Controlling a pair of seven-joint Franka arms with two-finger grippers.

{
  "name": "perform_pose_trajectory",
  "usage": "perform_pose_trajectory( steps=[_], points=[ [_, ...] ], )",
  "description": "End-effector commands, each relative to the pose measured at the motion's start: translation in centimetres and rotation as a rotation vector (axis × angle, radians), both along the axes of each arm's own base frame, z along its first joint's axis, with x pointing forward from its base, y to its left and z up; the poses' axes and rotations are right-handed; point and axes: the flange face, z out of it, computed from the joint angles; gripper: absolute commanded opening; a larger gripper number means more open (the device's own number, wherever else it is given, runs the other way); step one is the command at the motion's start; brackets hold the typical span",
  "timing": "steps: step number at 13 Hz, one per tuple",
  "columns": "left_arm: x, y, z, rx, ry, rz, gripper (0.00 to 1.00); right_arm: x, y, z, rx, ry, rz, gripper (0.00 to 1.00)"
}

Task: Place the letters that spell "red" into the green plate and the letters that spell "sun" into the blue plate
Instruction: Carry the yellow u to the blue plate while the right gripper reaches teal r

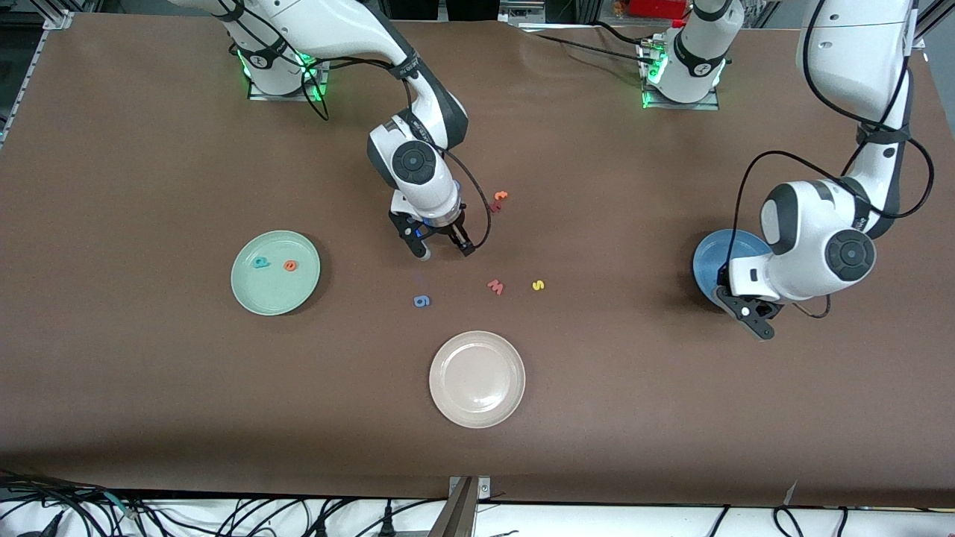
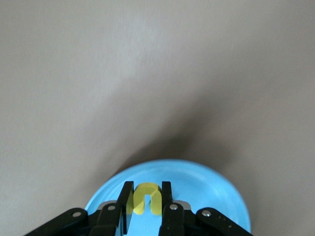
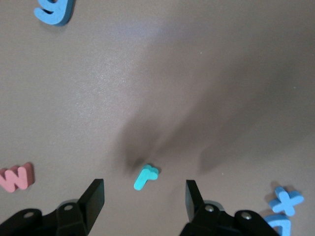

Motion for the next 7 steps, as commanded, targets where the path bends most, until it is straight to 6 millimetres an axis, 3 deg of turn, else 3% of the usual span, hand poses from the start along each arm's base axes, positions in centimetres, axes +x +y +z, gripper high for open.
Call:
perform_pose_trajectory(
  steps=[1,3,6,7],
  points=[
    [-1.1,1.7,-0.2,-0.036,0.017,-0.06,0.18,-0.5,1.0,-1.3,-0.015,-0.029,0.005,0.73],
    [-1.4,2.6,-0.6,-0.031,0.028,-0.071,0.19,-0.5,1.1,-1.5,-0.01,-0.038,0.005,0.71],
    [-1.7,3.3,-1.8,-0.024,0.05,-0.06,0.35,-0.7,1.2,-2.5,-0.006,-0.048,0.007,0.65],
    [-1.7,3.4,-1.7,-0.022,0.048,-0.057,0.63,-0.8,1.4,-2.7,-0.002,-0.053,0.009,0.64]
  ],
)
